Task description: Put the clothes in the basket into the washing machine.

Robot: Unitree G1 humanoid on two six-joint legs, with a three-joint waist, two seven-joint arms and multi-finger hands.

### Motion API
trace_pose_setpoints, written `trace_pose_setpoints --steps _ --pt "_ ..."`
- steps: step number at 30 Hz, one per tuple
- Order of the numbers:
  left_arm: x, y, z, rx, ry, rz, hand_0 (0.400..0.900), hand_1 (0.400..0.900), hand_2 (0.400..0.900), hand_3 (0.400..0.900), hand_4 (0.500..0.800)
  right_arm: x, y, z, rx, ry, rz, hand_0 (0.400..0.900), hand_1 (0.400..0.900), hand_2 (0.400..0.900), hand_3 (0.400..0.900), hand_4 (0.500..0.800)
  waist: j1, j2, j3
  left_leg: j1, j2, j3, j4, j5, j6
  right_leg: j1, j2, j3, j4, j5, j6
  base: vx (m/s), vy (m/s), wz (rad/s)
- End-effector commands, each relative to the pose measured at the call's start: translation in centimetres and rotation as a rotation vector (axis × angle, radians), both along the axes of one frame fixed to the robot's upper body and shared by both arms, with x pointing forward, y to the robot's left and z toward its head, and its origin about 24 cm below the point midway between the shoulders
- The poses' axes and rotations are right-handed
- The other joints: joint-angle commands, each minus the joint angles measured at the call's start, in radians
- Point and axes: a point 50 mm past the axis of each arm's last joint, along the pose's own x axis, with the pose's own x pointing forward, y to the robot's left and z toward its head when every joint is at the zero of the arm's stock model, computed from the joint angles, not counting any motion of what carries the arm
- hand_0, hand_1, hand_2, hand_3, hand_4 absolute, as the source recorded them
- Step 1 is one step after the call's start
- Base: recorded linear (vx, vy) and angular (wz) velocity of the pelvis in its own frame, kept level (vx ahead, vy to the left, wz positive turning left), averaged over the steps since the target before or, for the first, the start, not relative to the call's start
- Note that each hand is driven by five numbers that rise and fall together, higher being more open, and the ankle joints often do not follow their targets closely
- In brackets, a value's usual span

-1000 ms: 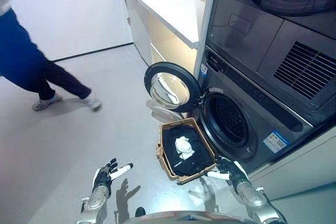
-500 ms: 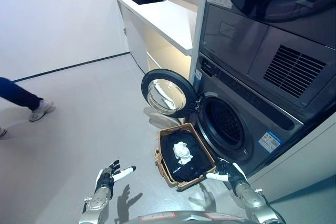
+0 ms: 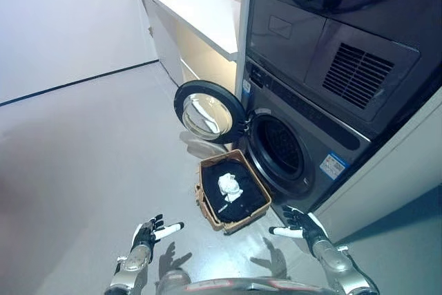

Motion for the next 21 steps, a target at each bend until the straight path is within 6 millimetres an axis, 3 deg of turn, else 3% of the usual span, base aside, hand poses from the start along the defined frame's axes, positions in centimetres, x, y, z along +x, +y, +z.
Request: trace_pose_setpoints --steps 1,6,9,11,15,17,21 --pt "2.7 0.6 1.7 0.035 -0.129 -0.01 0.9 0.9 0.9 0.9 0.8 3.1 -0.1 2.9 0.004 -0.201 0.005 0.9 0.9 0.9 0.9 0.8 0.017 -0.016 -0.022 -0.107 0.015 -0.003 -0.238 0.056 0.09 0.08 0.085 0.016 -0.12 0.116 0.042 0.19 0.015 -0.44" --pt "2.7 0.9 1.8 0.034 -0.141 0.033 0.9 0.9 0.9 0.9 0.8 4.1 0.7 3.0 0.004 -0.219 0.035 0.9 0.9 0.9 0.9 0.8 0.042 0.03 0.0 -0.101 0.048 0.023 -0.387 0.117 0.067 0.133 0.113 0.087 -0.108 0.067 0.047 0.19 0.062 -0.43" --pt "2.5 1.0 1.6 0.033 -0.136 0.065 0.9 0.9 0.9 0.9 0.8 4.6 1.1 2.9 0.004 -0.214 0.061 0.9 0.9 0.9 0.9 0.8 0.049 0.062 -0.018 -0.086 0.059 0.038 -0.404 0.146 0.046 0.177 0.108 0.129 -0.133 0.038 0.056 0.23 0.158 -0.48" --pt "2.6 1.1 1.7 0.04 -0.146 0.078 0.9 0.9 0.9 0.9 0.8 4.9 1.5 3.0 0.012 -0.216 0.073 0.9 0.9 0.9 0.9 0.8 0.052 0.076 -0.033 -0.086 0.058 0.061 -0.379 0.153 0.041 0.215 0.084 0.146 -0.154 0.02 0.067 0.26 0.233 -0.39" --pt "3.8 1.5 2.6 0.057 -0.194 0.084 0.9 0.9 0.9 0.9 0.8 5.7 2.4 3.1 0.018 -0.226 0.09 0.9 0.9 0.9 0.9 0.8 0.053 0.077 -0.061 -0.114 0.024 0.08 -0.306 0.116 0.069 0.241 -0.001 0.148 -0.137 -0.015 0.102 0.27 0.309 -0.18" --pt "4.9 1.4 3.2 0.084 -0.22 0.048 0.9 0.9 0.9 0.9 0.8 6.0 2.9 2.9 0.027 -0.222 0.08 0.9 0.9 0.9 0.9 0.8 0.058 0.055 -0.077 -0.127 -0.015 0.127 -0.241 0.064 0.089 0.239 -0.06 0.132 -0.109 0.019 0.137 0.27 0.27 -0.04" --pt "5.6 2.0 3.8 0.093 -0.249 0.054 0.9 0.9 0.9 0.9 0.8 7.1 4.0 3.3 0.041 -0.243 0.114 0.9 0.9 0.9 0.9 0.8 0.078 0.026 -0.107 -0.129 -0.064 0.173 -0.215 0.003 0.135 0.196 -0.124 0.137 -0.06 0.191 0.177 0.27 0.263 -0.16"
